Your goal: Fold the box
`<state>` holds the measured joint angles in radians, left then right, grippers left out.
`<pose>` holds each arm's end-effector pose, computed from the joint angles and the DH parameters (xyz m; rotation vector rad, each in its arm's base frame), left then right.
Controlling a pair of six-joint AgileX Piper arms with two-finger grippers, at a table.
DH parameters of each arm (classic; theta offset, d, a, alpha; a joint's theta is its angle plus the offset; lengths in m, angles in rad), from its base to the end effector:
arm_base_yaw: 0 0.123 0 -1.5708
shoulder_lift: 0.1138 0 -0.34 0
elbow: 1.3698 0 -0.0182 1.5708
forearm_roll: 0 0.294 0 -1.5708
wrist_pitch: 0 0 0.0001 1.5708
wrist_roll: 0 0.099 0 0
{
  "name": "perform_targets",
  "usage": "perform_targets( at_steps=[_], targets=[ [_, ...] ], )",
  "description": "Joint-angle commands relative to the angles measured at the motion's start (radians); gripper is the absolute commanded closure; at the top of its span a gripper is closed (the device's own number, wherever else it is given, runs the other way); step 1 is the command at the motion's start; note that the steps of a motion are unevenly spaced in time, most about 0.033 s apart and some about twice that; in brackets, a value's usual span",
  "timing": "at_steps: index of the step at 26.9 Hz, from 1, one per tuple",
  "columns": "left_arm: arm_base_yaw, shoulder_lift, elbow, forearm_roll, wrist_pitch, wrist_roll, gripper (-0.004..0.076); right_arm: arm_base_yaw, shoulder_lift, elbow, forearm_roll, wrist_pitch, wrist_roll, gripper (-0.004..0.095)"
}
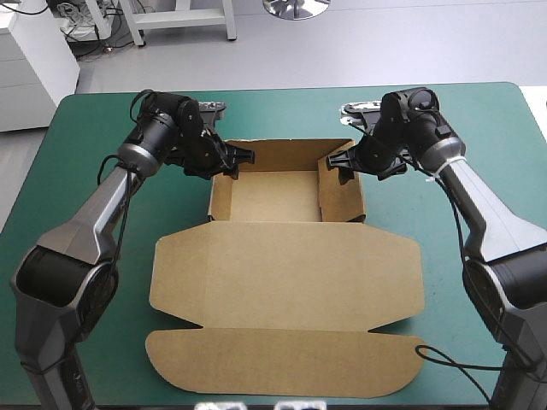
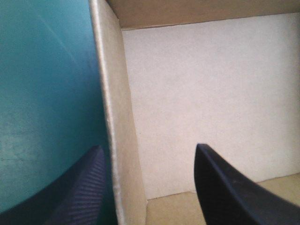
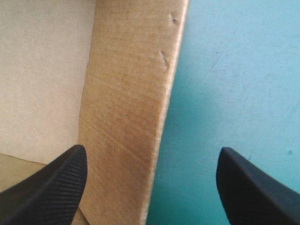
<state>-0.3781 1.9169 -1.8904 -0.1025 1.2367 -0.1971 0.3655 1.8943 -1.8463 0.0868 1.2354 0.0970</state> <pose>0.4437 -0.1865 0.3727 0.2313 2.7677 -0.2956 0.4390 0.1767 0.3689 -0.3550 2.7644 0.2396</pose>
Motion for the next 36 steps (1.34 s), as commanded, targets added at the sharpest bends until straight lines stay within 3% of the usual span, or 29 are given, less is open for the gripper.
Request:
perform_targets(
  at_steps=[1,4,8,16,23,29,31,36],
  targets=[
    [-0.002,-0.125,-0.036,0.002,0.053,0.008,0.0374,-0.01,-0.059,-0.033,0.023,0.018,-0.011,0.0206],
    [-0.002,-0.193,-0.036,0.029,0.053,0.035,0.0489,-0.01,-0.07,-0.033,0.025,0.018,-0.011,0.0206],
    [-0.002,-0.307,-0.036,0.033,0.053,0.09,0.0733,-0.01,-0.095,-0.033,0.032,0.018,-0.011,0.0206],
    [-0.002,-0.577,0.075,0.041,0.053,0.113,0.0734,-0.01,-0.115,-0.033,0.069,0.018,-0.007,0.0206],
    [-0.002,-0.937,0.438,0.083,0.039,0.132,0.0734,-0.01,-0.115,-0.033,0.073,0.018,-0.004,0.0206],
    [-0.002,-1.399,0.782,0.096,-0.093,0.123,0.0734,-0.01,-0.114,0.011,0.062,0.018,0.003,0.0206],
    [-0.002,-1.533,0.89,0.111,-0.089,0.102,0.0734,-0.01,-0.112,0.066,0.053,0.014,0.003,0.0206],
    [-0.002,-1.703,1.067,0.118,-0.091,0.093,0.0734,-0.01,-0.109,0.14,0.052,-0.028,0.011,0.0206]
  ],
)
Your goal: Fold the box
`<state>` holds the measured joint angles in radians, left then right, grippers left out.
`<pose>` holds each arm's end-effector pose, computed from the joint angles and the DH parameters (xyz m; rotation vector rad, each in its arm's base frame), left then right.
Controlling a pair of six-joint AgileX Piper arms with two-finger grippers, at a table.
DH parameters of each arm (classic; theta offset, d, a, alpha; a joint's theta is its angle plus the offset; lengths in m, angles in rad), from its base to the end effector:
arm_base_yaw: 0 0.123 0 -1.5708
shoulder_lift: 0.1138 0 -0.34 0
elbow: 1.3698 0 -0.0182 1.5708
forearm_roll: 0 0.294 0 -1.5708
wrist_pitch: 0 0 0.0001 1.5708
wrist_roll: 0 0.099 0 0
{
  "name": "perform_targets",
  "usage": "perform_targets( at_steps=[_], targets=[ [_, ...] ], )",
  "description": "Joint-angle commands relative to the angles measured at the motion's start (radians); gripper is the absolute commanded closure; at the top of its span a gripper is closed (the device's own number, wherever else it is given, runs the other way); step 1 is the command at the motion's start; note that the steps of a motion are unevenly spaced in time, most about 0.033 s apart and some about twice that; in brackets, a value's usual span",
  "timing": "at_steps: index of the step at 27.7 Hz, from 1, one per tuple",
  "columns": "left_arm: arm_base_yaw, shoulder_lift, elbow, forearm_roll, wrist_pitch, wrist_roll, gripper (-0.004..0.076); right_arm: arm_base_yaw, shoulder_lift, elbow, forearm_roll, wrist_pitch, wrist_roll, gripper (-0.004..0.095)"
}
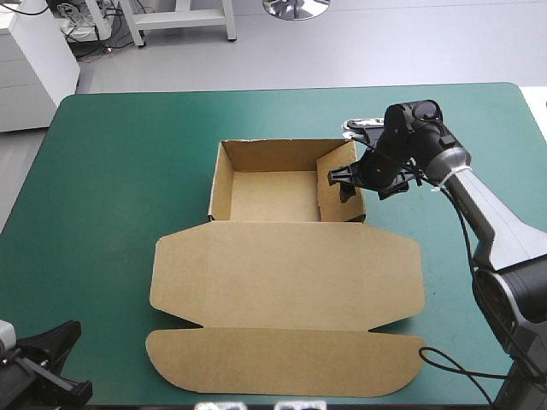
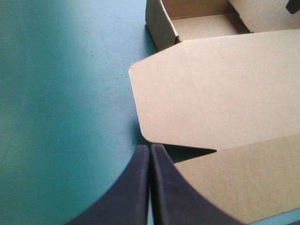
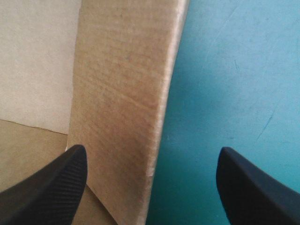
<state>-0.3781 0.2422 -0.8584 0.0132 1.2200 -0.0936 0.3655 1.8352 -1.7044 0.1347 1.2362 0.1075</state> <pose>-0.0183 0.0086 0.3966 0.2948 2.0779 -0.2701 0.4143 0.1720 0.3503 -0.3335 2.8571 0.2860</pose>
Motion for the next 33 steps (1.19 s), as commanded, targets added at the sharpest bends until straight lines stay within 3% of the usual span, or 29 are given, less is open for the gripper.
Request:
perform_targets(
  at_steps=[1,6,11,14,17,20,21,22,33],
  targets=[
    [-0.002,-0.052,0.071,0.002,-0.078,-0.01,0.0734,-0.01,-0.042,0.003,0.005,-0.03,0.001,0.0206],
    [-0.002,-0.121,0.168,0.006,-0.112,0.007,0.0734,-0.01,0.017,0.003,0.112,-0.054,-0.015,0.0206],
    [-0.002,-0.123,0.189,0.006,-0.121,0.024,0.0734,-0.01,0.028,0.003,0.116,-0.054,-0.015,0.0214],
    [-0.002,-0.123,0.2,0.006,-0.125,0.024,0.0734,-0.01,0.028,0.003,0.114,-0.054,-0.017,0.0284],
    [-0.002,-0.123,0.219,0.004,-0.127,0.024,0.0734,-0.01,0.028,0.003,0.112,-0.052,-0.017,0.0429],
    [-0.002,-0.123,0.237,0.004,-0.127,0.024,0.0734,-0.01,0.028,0.003,0.109,-0.044,-0.04,0.0704],
    [-0.002,-0.123,0.24,0.004,-0.125,0.024,0.0734,-0.01,0.028,0.003,0.109,-0.038,-0.056,0.0858],
    [-0.002,-0.123,0.24,0.003,-0.125,0.024,0.0734,-0.01,0.028,0.003,0.107,-0.034,-0.058,0.0927],
    [-0.002,-0.123,0.24,0.003,-0.127,0.024,0.0734,-0.01,-0.001,-0.091,0.062,0.018,-0.1,0.0927]
  ],
)
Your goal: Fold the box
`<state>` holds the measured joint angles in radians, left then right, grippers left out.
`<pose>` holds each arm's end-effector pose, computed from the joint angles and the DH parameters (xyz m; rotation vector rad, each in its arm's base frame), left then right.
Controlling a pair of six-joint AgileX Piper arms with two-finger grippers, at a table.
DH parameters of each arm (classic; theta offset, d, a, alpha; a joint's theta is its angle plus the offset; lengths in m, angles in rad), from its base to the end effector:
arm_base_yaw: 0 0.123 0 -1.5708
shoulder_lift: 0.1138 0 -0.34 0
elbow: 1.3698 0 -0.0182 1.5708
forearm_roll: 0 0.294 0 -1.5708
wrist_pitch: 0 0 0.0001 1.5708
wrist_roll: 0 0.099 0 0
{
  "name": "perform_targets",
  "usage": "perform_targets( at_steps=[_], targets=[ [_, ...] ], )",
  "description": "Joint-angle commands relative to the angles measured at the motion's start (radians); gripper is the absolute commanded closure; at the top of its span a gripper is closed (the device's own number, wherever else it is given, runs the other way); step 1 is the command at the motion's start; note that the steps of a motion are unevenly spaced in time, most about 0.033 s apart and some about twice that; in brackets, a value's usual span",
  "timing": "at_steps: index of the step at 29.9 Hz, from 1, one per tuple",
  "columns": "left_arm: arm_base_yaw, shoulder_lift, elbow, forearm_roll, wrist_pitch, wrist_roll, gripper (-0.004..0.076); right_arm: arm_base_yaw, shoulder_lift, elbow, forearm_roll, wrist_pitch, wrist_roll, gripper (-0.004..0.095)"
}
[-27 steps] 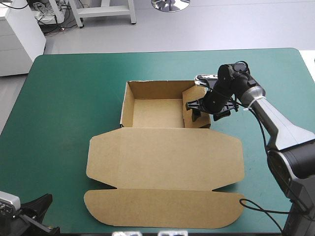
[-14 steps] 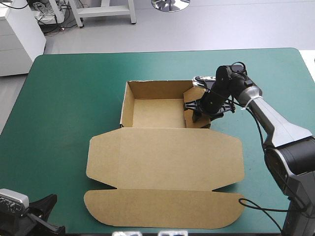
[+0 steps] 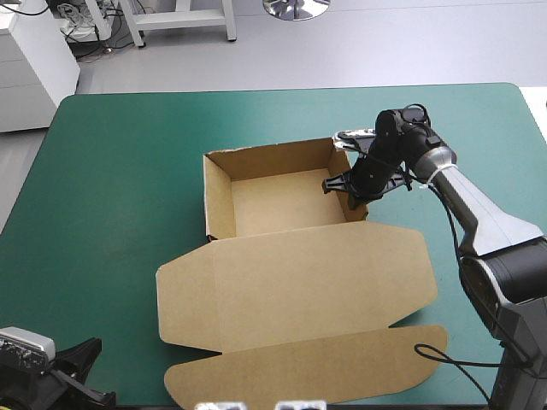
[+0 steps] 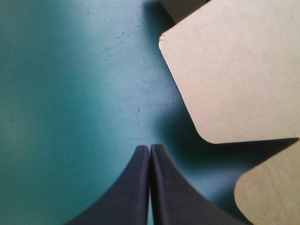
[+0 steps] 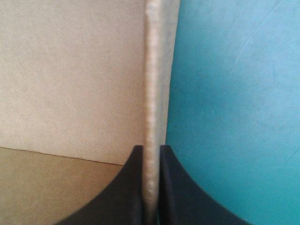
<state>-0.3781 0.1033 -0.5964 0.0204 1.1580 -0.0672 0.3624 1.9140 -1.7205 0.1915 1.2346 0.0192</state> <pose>-0.0116 0.0066 0.3185 0.3320 2.1318 -0.2338 0.4303 0.1822 0.3203 -0.4395 2.9002 0.3358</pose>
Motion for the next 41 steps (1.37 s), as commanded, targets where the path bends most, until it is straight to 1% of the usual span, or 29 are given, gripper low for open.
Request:
perform_targets(
  at_steps=[1,4,7,10,13,19,23,26,28,33,41],
  targets=[
    [-0.002,0.016,-0.022,-0.005,-0.065,-0.003,0.0734,-0.007,-0.09,-0.098,0.0,0.019,-0.012,0.0927],
    [-0.002,0.016,-0.022,-0.005,-0.065,-0.003,0.0734,-0.025,-0.13,-0.156,-0.056,0.019,-0.012,0.0927],
    [-0.002,0.016,-0.022,-0.005,-0.065,-0.003,0.0734,-0.073,-0.186,-0.19,-0.115,0.019,-0.019,0.0927],
    [-0.002,0.016,-0.022,-0.005,-0.065,-0.003,0.0734,-0.153,-0.243,-0.192,-0.191,0.019,-0.036,0.0927],
    [-0.002,0.016,-0.022,-0.005,-0.065,-0.003,0.0734,-0.279,-0.29,-0.19,-0.254,0.019,-0.067,0.0927],
    [-0.002,0.016,-0.022,-0.005,-0.063,-0.003,0.0734,-0.573,-0.31,-0.186,-0.247,0.019,-0.15,0.0927],
    [-0.002,0.016,-0.022,-0.005,-0.056,-0.003,0.0734,-0.707,-0.296,-0.177,-0.238,0.017,-0.179,0.0927],
    [-0.002,0.016,-0.022,-0.005,-0.052,-0.003,0.0734,-0.788,-0.251,-0.177,-0.16,0.009,-0.188,0.0927],
    [-0.002,0.016,-0.022,-0.005,-0.035,-0.003,0.0734,-0.82,-0.204,-0.177,-0.118,0.017,-0.19,0.0927],
    [-0.002,0.016,-0.022,-0.005,0.027,-0.003,0.0734,-0.835,-0.092,-0.177,-0.119,0.019,-0.188,0.0927],
    [-0.002,0.016,-0.022,-0.005,0.024,-0.003,0.0734,-0.835,0.005,-0.177,-0.132,0.019,-0.181,0.0925]
  ],
)
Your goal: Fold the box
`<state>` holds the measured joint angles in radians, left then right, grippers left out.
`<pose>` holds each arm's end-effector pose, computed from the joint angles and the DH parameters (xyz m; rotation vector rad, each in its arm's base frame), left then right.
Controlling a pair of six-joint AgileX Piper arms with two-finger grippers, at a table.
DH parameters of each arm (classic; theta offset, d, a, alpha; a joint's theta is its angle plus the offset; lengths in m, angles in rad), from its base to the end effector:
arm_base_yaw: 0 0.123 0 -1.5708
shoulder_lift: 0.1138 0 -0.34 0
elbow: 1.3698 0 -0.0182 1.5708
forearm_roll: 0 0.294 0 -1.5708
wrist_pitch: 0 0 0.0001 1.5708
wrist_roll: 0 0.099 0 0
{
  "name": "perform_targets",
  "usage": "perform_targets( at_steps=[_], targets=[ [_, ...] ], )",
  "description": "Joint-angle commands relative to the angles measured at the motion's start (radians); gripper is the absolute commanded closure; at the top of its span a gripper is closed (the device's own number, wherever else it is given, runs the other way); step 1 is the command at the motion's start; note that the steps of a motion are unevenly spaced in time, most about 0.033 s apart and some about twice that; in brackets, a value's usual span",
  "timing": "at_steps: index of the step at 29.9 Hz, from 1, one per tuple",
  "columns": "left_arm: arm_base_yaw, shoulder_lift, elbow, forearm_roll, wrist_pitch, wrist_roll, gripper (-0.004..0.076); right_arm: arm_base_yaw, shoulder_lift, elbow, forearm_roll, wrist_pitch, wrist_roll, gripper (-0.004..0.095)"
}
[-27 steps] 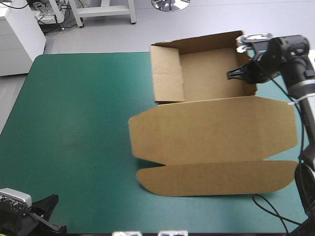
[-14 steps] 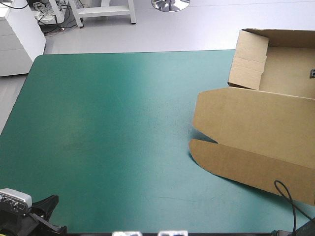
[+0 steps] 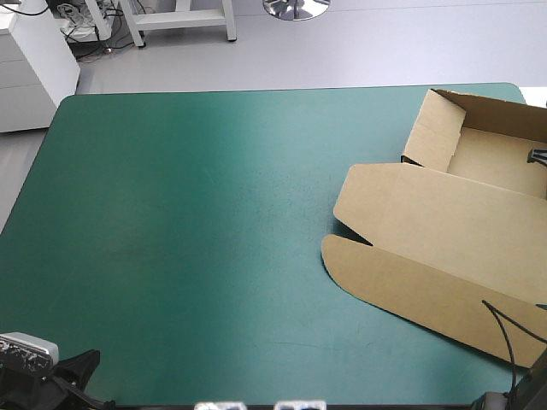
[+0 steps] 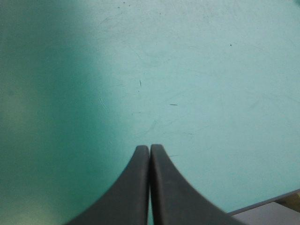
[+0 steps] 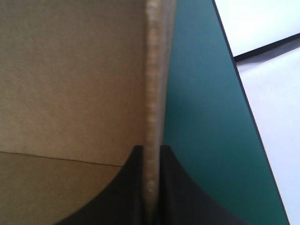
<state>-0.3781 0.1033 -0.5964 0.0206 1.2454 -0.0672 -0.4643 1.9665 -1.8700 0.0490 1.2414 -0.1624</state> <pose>-0.0163 0.0086 0.3115 0.3443 2.2180 -0.2163 0.4411 -0.2158 0.3414 0.4359 2.7874 -0.0747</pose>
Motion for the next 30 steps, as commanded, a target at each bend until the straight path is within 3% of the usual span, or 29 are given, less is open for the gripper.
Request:
perform_targets(
  at_steps=[1,4,7,10,14,17,25,27,30],
  targets=[
    [-0.002,0.016,-0.022,-0.005,-0.07,-0.003,0.0734,-0.008,-0.046,-0.027,0.008,0.012,0.0,0.0925],
    [-0.002,0.016,-0.022,-0.005,-0.086,-0.003,0.0734,-0.008,-0.046,-0.027,-0.005,0.012,0.0,0.091],
    [-0.002,0.016,-0.022,-0.005,-0.093,-0.003,0.0734,-0.01,-0.046,-0.027,0.007,0.012,-0.009,0.0818],
    [-0.002,0.016,-0.022,-0.005,-0.093,-0.003,0.0734,-0.01,-0.047,-0.027,0.011,0.012,-0.009,0.061],
    [-0.002,0.016,-0.022,-0.005,-0.093,-0.003,0.0734,-0.01,-0.059,-0.029,0.001,0.012,-0.004,0.0207],
    [-0.002,0.016,-0.022,-0.005,-0.093,-0.003,0.0734,-0.01,-0.083,-0.032,0.003,0.012,0.003,0.0071],
    [-0.002,0.016,-0.022,-0.012,-0.094,-0.003,0.0734,-0.007,-0.229,-0.055,0.175,0.012,-0.008,0.0084],
    [-0.002,0.016,-0.022,-0.021,-0.102,-0.003,0.0734,-0.005,-0.275,-0.052,0.224,0.012,-0.021,0.0145],
    [-0.002,0.016,-0.022,-0.021,-0.104,-0.003,0.0734,0.016,-0.354,-0.034,0.25,0.015,-0.058,0.0361]
  ],
)
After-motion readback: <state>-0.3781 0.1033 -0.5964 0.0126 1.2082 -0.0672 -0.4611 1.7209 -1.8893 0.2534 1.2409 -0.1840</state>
